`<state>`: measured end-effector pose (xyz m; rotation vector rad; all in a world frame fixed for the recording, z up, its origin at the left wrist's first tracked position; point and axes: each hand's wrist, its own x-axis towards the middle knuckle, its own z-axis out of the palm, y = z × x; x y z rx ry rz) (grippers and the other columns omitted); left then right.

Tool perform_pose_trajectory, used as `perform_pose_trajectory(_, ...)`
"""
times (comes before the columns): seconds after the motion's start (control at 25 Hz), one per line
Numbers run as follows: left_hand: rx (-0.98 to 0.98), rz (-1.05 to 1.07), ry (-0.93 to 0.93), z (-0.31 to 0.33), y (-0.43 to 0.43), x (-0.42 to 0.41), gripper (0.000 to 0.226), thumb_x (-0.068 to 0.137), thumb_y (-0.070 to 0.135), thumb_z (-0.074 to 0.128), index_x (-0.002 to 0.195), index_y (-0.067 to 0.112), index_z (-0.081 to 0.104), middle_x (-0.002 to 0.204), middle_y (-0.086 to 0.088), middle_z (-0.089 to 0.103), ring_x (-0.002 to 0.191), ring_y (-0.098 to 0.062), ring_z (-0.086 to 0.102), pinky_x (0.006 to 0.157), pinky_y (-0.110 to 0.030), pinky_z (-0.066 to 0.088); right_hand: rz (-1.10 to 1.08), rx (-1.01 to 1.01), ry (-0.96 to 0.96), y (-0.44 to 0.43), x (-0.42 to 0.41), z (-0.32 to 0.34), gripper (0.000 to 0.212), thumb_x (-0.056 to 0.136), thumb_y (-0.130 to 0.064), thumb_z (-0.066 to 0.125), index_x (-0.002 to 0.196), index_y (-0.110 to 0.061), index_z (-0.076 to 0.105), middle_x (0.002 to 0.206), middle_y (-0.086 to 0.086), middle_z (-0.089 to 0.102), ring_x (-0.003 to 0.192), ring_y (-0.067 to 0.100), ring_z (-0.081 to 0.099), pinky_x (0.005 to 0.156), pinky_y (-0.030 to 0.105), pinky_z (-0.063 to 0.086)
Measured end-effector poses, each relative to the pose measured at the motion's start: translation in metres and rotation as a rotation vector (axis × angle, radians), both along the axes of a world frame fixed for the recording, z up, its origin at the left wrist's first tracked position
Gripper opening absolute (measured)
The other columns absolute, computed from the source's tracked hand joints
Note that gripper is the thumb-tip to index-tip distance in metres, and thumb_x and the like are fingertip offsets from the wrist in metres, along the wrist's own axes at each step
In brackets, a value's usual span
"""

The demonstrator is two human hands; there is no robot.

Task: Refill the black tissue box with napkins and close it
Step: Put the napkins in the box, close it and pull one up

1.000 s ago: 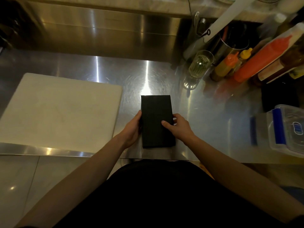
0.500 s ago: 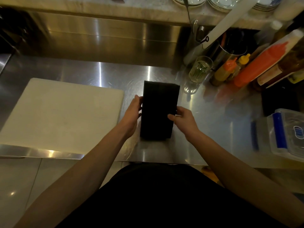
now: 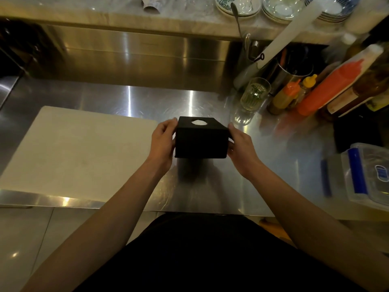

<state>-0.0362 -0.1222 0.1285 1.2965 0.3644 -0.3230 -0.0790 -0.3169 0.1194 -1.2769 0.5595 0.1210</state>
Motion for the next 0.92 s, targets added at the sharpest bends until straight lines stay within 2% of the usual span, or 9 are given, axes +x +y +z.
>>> perform_pose_trajectory(0.08,-0.016,0.004,0.022,-0.007,0.001,-0.007,0.031,0.096,0.019,0.052,0.124,0.006,0.058,0.113,-0.007,0.060,0.106,-0.014,0.058,0.074,-0.019,0.051,0.006,-0.029,0.016,0.002,-0.004,-0.005,0.027,0.099,-0.033,0.049,0.107,-0.014,0.067,0.113,0.006,0.068,0.108,0.021,0.065,0.091,0.030,0.053)
perform_pose_trajectory(0.24,-0.014,-0.023,0.082,-0.020,0.004,-0.024,0.035,0.095,0.001,0.043,0.126,0.008,0.055,0.112,-0.003,0.060,0.101,-0.012,0.058,0.063,-0.012,0.052,0.038,-0.090,0.028,0.000,-0.019,-0.023,0.020,0.095,-0.019,0.057,0.113,-0.016,0.064,0.115,0.005,0.065,0.111,0.020,0.061,0.097,0.036,0.052)
perform_pose_trajectory(0.36,0.050,-0.095,0.047,-0.034,0.004,-0.035,0.044,0.091,-0.007,0.046,0.130,0.011,0.051,0.123,-0.001,0.056,0.112,-0.012,0.054,0.080,-0.019,0.054,0.066,-0.227,0.041,0.000,-0.029,-0.036,0.035,0.095,-0.014,0.057,0.130,-0.014,0.055,0.123,-0.001,0.058,0.115,0.015,0.056,0.101,0.036,0.049)
perform_pose_trajectory(0.48,0.131,-0.149,0.014,-0.050,0.003,-0.045,0.043,0.088,-0.007,0.055,0.127,0.012,0.053,0.121,0.005,0.058,0.119,-0.013,0.052,0.094,-0.026,0.050,0.100,-0.282,0.028,0.004,-0.036,-0.042,0.037,0.093,-0.004,0.056,0.129,-0.014,0.056,0.118,-0.005,0.058,0.111,0.011,0.055,0.094,0.027,0.052)
perform_pose_trajectory(0.6,0.172,-0.149,0.003,-0.062,0.001,-0.056,0.051,0.087,-0.008,0.058,0.134,0.008,0.050,0.127,-0.002,0.056,0.123,-0.018,0.052,0.094,-0.025,0.049,0.133,-0.305,0.011,0.006,-0.041,-0.046,0.038,0.091,0.002,0.057,0.125,-0.014,0.057,0.112,-0.010,0.058,0.114,0.013,0.056,0.080,0.013,0.052)
perform_pose_trajectory(0.8,0.276,-0.212,-0.034,-0.071,0.003,-0.063,0.055,0.087,-0.007,0.059,0.137,0.011,0.046,0.131,-0.001,0.051,0.127,-0.019,0.047,0.106,-0.036,0.042,0.243,-0.480,0.016,0.007,-0.048,-0.059,0.048,0.089,-0.012,0.067,0.133,-0.018,0.048,0.123,-0.005,0.051,0.117,0.010,0.047,0.085,0.010,0.044)
perform_pose_trajectory(0.92,0.337,-0.240,-0.053,-0.078,0.005,-0.063,0.056,0.088,-0.001,0.061,0.140,0.012,0.044,0.139,-0.007,0.050,0.128,-0.019,0.047,0.104,-0.031,0.041,0.406,-0.802,-0.060,0.012,-0.044,-0.065,0.063,0.084,-0.031,0.073,0.139,-0.027,0.043,0.140,0.005,0.040,0.125,0.015,0.039,0.103,0.030,0.042)
